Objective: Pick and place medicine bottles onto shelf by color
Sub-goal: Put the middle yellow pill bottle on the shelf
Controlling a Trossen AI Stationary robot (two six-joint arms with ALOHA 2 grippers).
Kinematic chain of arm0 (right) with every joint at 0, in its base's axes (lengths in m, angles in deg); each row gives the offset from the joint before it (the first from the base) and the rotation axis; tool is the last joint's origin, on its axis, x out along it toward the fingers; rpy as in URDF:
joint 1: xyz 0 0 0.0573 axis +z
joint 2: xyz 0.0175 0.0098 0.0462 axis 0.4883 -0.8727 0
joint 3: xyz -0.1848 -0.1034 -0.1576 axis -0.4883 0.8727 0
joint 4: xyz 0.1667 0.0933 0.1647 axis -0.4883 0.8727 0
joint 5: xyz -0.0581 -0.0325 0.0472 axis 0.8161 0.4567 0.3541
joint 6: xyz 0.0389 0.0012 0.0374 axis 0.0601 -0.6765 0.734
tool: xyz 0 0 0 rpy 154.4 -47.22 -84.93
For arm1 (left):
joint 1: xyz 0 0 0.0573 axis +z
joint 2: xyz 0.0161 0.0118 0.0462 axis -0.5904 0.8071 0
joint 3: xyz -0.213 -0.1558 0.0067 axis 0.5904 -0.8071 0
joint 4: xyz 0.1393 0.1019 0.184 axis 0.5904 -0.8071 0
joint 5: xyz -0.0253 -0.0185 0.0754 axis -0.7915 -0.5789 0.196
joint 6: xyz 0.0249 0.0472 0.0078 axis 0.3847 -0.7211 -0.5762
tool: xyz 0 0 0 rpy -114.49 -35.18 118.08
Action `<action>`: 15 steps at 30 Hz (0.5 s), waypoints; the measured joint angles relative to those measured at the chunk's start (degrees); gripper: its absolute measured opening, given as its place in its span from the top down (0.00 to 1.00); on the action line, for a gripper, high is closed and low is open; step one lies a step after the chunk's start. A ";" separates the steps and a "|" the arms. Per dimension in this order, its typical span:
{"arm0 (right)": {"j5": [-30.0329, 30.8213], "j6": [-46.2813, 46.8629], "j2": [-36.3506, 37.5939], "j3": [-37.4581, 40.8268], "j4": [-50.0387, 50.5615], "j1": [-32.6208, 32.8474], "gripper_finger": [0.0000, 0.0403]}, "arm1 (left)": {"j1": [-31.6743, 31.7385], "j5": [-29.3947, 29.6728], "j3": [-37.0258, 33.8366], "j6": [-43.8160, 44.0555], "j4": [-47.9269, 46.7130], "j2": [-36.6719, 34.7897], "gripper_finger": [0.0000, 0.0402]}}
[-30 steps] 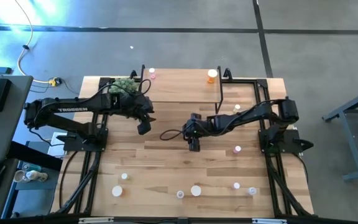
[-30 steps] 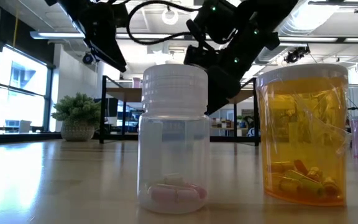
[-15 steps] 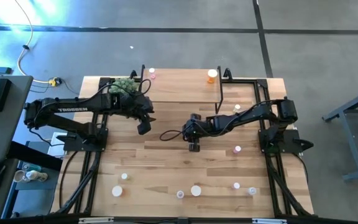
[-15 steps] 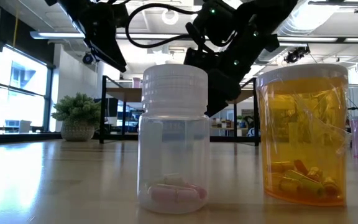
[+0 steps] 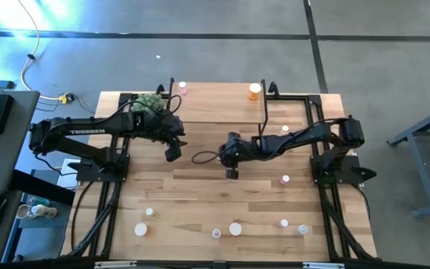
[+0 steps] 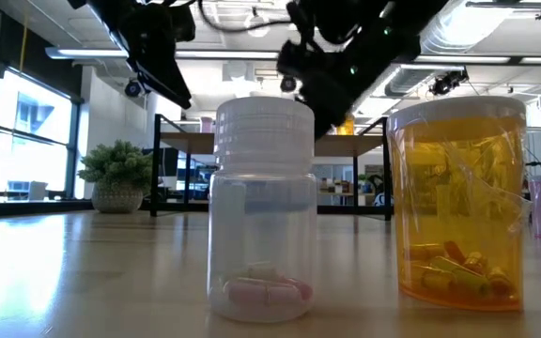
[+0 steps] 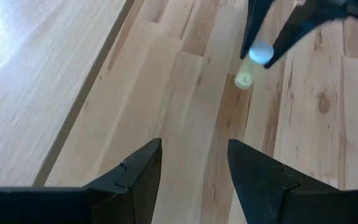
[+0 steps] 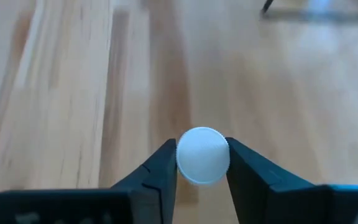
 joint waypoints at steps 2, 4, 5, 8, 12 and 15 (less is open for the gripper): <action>1.33 -0.53 2.23 0.00 -1.04 -0.66 0.74 | 0.00 0.00 0.00 0.00 0.05 0.01 0.57; 2.82 -1.16 4.36 -0.02 -2.89 -1.64 0.74 | 0.00 -0.02 0.00 -0.20 0.03 0.01 0.57; 3.70 -1.53 5.55 0.00 -3.22 -2.20 0.74 | 0.01 0.00 0.00 -0.51 0.11 0.01 0.57; 6.25 -3.22 9.29 -0.02 -5.28 -4.43 0.73 | 0.01 0.00 0.00 -1.49 0.31 0.01 0.57; 8.61 -4.72 14.40 -0.06 -7.28 -8.66 0.73 | 0.00 0.00 0.00 -1.51 0.58 0.01 0.57; 8.86 -4.84 17.04 -2.13 -6.20 -13.01 0.73 | 0.00 0.00 0.00 -1.53 1.02 0.01 0.57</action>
